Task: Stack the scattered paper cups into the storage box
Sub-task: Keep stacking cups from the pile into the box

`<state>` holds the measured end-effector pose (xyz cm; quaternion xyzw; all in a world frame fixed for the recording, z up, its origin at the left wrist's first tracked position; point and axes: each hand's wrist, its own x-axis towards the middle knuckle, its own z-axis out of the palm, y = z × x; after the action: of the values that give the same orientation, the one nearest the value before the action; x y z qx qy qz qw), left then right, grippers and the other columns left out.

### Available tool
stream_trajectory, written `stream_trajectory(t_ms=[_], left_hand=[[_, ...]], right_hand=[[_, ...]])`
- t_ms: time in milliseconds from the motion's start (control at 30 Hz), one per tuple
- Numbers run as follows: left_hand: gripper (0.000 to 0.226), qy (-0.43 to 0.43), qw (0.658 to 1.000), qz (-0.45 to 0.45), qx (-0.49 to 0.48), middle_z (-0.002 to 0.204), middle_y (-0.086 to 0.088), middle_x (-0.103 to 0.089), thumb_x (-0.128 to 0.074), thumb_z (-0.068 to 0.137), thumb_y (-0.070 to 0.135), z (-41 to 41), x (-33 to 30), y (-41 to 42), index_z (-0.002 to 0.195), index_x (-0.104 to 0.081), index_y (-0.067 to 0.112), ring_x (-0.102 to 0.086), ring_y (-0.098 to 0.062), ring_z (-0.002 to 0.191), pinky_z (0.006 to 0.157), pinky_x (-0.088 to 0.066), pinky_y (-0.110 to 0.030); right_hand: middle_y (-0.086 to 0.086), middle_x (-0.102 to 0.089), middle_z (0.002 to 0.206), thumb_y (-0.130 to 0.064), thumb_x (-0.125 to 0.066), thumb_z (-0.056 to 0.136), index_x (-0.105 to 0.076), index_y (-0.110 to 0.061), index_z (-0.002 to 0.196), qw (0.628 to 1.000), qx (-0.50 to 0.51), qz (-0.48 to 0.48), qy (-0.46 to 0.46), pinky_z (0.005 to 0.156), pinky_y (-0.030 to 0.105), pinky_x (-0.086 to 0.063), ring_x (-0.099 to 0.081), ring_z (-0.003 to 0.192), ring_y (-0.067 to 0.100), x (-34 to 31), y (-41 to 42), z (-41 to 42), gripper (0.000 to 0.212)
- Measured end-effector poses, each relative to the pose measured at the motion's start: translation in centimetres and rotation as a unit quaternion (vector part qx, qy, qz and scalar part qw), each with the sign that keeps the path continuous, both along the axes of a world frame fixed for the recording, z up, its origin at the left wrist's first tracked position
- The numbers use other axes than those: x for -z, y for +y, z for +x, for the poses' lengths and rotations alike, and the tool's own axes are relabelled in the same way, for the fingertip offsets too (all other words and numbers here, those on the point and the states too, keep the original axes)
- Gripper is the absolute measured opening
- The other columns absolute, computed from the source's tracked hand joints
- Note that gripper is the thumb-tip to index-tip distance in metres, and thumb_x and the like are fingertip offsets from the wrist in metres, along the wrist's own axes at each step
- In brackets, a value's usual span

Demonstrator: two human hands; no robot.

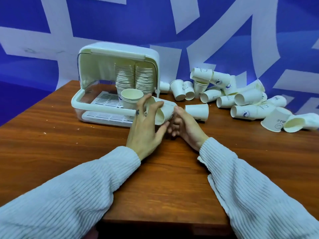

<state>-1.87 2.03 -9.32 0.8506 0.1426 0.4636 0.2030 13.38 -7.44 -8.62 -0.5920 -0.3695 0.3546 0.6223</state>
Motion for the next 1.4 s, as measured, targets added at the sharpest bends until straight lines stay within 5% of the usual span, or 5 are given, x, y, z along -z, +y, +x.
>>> stream_trajectory(t_ms=[200, 567, 733, 1200, 1400], left_hand=[[0.058, -0.017, 1.000, -0.005, -0.010, 0.155, -0.008, -0.027, -0.075, 0.086, 0.032, -0.5, -0.5, -0.2, 0.138, -0.051, 0.022, -0.050, -0.033, 0.129, 0.094, -0.055, -0.048], [0.074, -0.059, 0.996, -0.067, -0.021, 0.134, -0.004, -0.053, -0.071, 0.085, 0.050, -2.0, -2.6, 1.0, 0.145, -0.043, 0.018, -0.052, -0.024, 0.124, 0.105, -0.046, -0.044], [0.072, -0.188, 0.971, -0.122, -0.079, 0.137, -0.005, -0.049, -0.070, 0.090, 0.050, -4.8, -5.4, 5.3, 0.147, -0.045, 0.013, -0.043, -0.002, 0.123, 0.101, -0.029, -0.003], [0.070, -0.238, 0.951, -0.171, -0.101, 0.137, 0.004, -0.045, -0.071, 0.091, 0.048, -5.9, -6.0, 8.4, 0.145, -0.044, 0.013, -0.046, -0.010, 0.129, 0.109, -0.043, -0.034], [0.070, -0.217, 0.954, -0.179, -0.104, 0.142, 0.001, -0.047, -0.069, 0.093, 0.047, -5.4, -6.0, 8.6, 0.150, -0.043, 0.015, -0.040, -0.002, 0.125, 0.095, -0.026, 0.002]], right_hand=[[-0.002, -0.057, 0.134, -0.030, -0.065, 0.093, -0.062, -0.030, 0.130, 0.816, 0.460, -0.031, -0.348, 0.110, 0.040, -0.042, -0.051, 0.126, 0.016, -0.2, -1.7, 2.0, 0.037], [-0.006, -0.066, 0.124, -0.006, -0.063, 0.096, -0.046, -0.019, 0.144, 0.902, 0.405, 0.014, -0.150, 0.097, 0.027, -0.051, -0.066, 0.110, 0.003, -0.7, -2.8, 1.5, 0.053], [-0.012, -0.071, 0.105, -0.005, -0.062, 0.097, -0.039, -0.026, 0.130, 0.920, 0.289, 0.120, -0.235, 0.083, 0.021, -0.055, -0.069, 0.092, -0.002, -6.3, 0.6, -3.1, 0.045], [0.002, -0.070, 0.132, -0.026, -0.044, 0.105, -0.061, -0.032, 0.141, 0.712, 0.030, -0.161, -0.683, 0.108, 0.044, -0.035, -0.057, 0.127, 0.030, -8.7, 10.2, -5.9, 0.040], [0.006, -0.046, 0.148, -0.045, -0.054, 0.100, -0.058, -0.028, 0.143, 0.732, 0.068, -0.146, -0.662, 0.118, 0.049, -0.026, -0.031, 0.142, 0.030, -5.6, 10.4, -6.3, 0.046]])
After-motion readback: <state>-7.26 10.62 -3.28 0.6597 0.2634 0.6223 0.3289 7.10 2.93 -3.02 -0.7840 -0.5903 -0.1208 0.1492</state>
